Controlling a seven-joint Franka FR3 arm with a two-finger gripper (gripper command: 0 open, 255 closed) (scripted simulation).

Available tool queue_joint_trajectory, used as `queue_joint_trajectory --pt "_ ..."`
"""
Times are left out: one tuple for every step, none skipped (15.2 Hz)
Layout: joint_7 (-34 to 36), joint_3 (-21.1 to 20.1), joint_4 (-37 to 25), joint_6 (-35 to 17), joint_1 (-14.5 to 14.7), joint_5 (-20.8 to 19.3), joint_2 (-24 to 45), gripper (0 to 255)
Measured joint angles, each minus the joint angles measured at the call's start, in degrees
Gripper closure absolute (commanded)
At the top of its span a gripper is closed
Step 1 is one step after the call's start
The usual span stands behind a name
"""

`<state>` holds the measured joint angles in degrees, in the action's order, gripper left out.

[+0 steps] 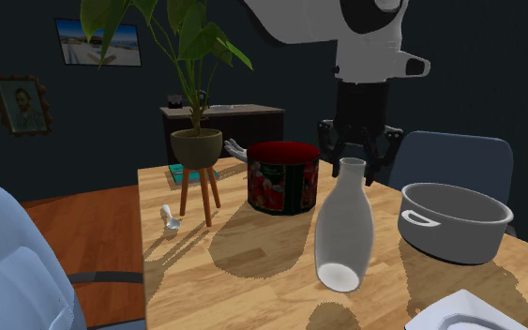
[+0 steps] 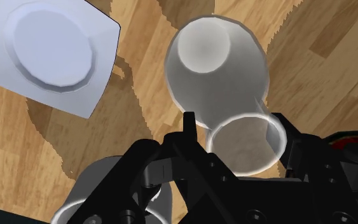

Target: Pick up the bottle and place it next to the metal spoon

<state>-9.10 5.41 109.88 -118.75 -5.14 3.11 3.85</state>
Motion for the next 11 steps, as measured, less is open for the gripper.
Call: queue_joint_trajectory --pt "0.13 -0.02 -0.62 0.79 0.04 -0.06 -0.18 255" --pt "0.21 -0.04 -1.17 1.38 0.06 -0.08 -0.22 255" --pt "0.30 -0.06 -1.68 2.02 0.09 -0.12 -0.35 255" --pt "0.30 -0.04 -2.43 2.93 0.06 -0.15 -0.51 255" --pt "0.32 -0.02 -3.19 3.75 0.04 -0.18 -0.57 255" --pt "0.33 -0.01 -3.71 4.41 0.03 -0.20 -0.73 255" --pt "0.37 0.00 -4.19 5.02 0.03 -0.22 -0.85 255" --pt "0.51 -0.04 -4.85 5.74 0.07 -0.26 -0.91 255" --pt "0.41 0.01 -5.66 6.63 0.01 -0.27 -0.99 255" --pt "0.49 0.01 -6.33 7.40 0.02 -0.30 -1.09 255" --pt "0.52 0.01 -6.85 8.15 0.02 -0.33 -1.33 255"
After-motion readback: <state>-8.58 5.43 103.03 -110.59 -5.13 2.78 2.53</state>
